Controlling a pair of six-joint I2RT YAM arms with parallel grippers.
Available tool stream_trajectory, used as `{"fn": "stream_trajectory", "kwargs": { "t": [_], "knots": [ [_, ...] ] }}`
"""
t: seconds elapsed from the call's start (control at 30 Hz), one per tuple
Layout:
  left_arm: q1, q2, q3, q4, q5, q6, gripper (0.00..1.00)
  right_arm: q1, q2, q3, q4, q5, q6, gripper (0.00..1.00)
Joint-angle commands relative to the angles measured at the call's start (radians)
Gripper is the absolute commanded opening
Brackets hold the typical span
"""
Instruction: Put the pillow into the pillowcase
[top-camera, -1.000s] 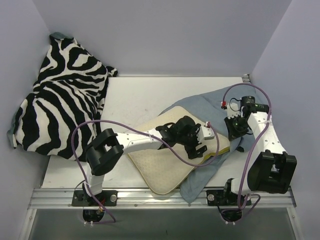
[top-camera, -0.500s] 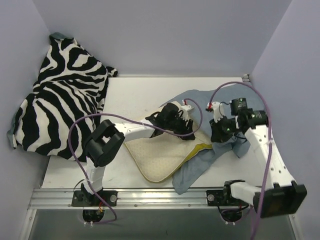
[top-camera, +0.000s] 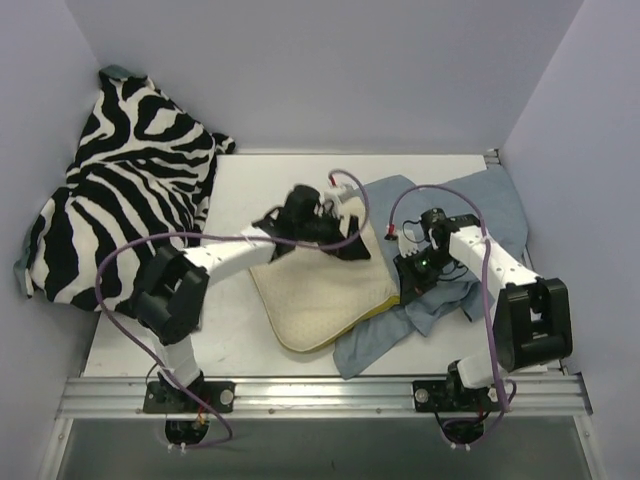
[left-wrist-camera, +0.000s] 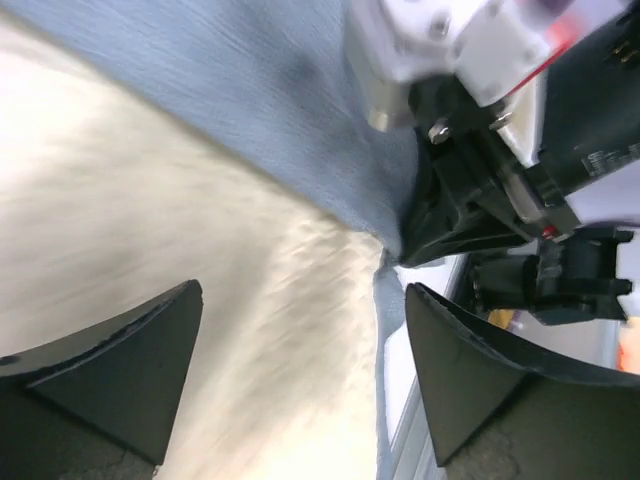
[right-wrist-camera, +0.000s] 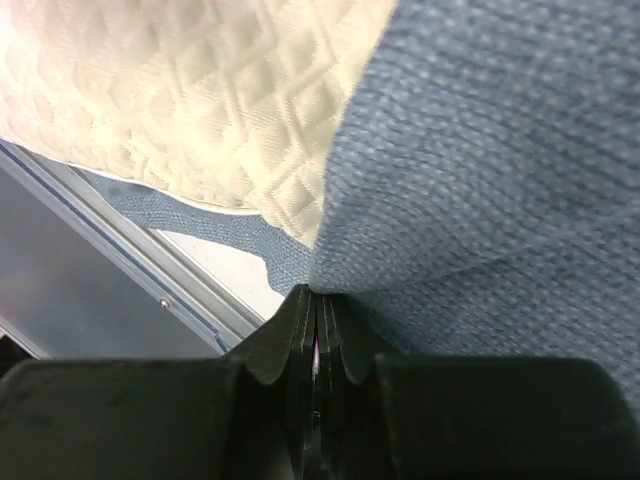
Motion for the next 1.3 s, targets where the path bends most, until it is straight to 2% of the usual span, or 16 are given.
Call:
{"fn": "stream_trajectory", "kwargs": {
  "t": [0.0, 0.03, 0.13, 0.3, 0.43, 0.7, 0.73, 0.8, 0.83, 0.87, 0.97, 1.0, 1.07, 1.1, 1.13, 1.27],
  "knots": [
    [0.155, -0.162, 0.123, -0.276, 0.004, 0.287, 0.95, 0.04, -0.018, 0.01, -0.048, 0.041, 0.008, 0.0],
    [0.192, -0.155, 0.156, -0.412, -0.023, 0.354, 0.98, 0.051, 0.012, 0.007, -0.056, 0.059, -0.003, 0.0],
    [0.317, -0.061, 0.3, -0.601, -0.068, 0.583, 0.97, 0.083, 0.101, 0.011, -0.089, 0.141, -0.017, 0.0],
    [0.416, 0.136, 0.46, -0.747, 0.03, 0.762, 0.97, 0.086, 0.2, 0.034, -0.109, 0.231, -0.026, 0.0],
    [0.413, 0.217, 0.497, -0.85, 0.183, 0.827, 0.97, 0.086, 0.23, 0.036, -0.117, 0.259, -0.031, 0.0],
    [0.398, 0.257, 0.425, -0.906, 0.421, 0.87, 0.97, 0.135, 0.221, 0.014, -0.113, 0.231, 0.006, 0.0],
    [0.395, 0.26, 0.422, -0.907, 0.441, 0.878, 0.92, 0.142, 0.221, 0.014, -0.113, 0.227, 0.012, 0.0],
    [0.378, 0.281, 0.437, -0.909, 0.432, 0.885, 0.69, 0.155, 0.217, 0.025, -0.105, 0.201, 0.02, 0.0],
    [0.375, 0.286, 0.446, -0.924, 0.423, 0.896, 0.39, 0.158, 0.197, 0.033, -0.108, 0.189, 0.031, 0.0],
    [0.372, 0.286, 0.455, -0.926, 0.408, 0.907, 0.27, 0.158, 0.18, 0.042, -0.108, 0.176, 0.037, 0.02],
    [0.364, 0.235, 0.463, -0.926, 0.342, 0.985, 0.0, 0.12, 0.087, 0.143, -0.177, 0.097, 0.023, 0.31],
    [0.355, 0.187, 0.462, -0.926, 0.298, 1.05, 0.0, 0.056, 0.058, 0.181, -0.203, 0.028, 0.013, 0.49],
    [0.34, 0.123, 0.425, -0.913, 0.244, 1.124, 0.0, -0.024, -0.006, 0.348, -0.262, -0.049, -0.003, 0.76],
    [0.317, 0.056, 0.408, -0.907, 0.221, 1.199, 0.0, -0.067, -0.013, 0.411, -0.277, -0.068, -0.006, 0.97],
    [0.303, 0.019, 0.371, -0.883, 0.167, 1.235, 0.0, -0.111, -0.016, 0.554, -0.286, -0.069, 0.0, 0.98],
    [0.205, -0.177, 0.284, -0.766, 0.032, 1.393, 0.0, -0.127, 0.045, 0.849, -0.283, 0.055, 0.011, 0.99]
  ]
}}
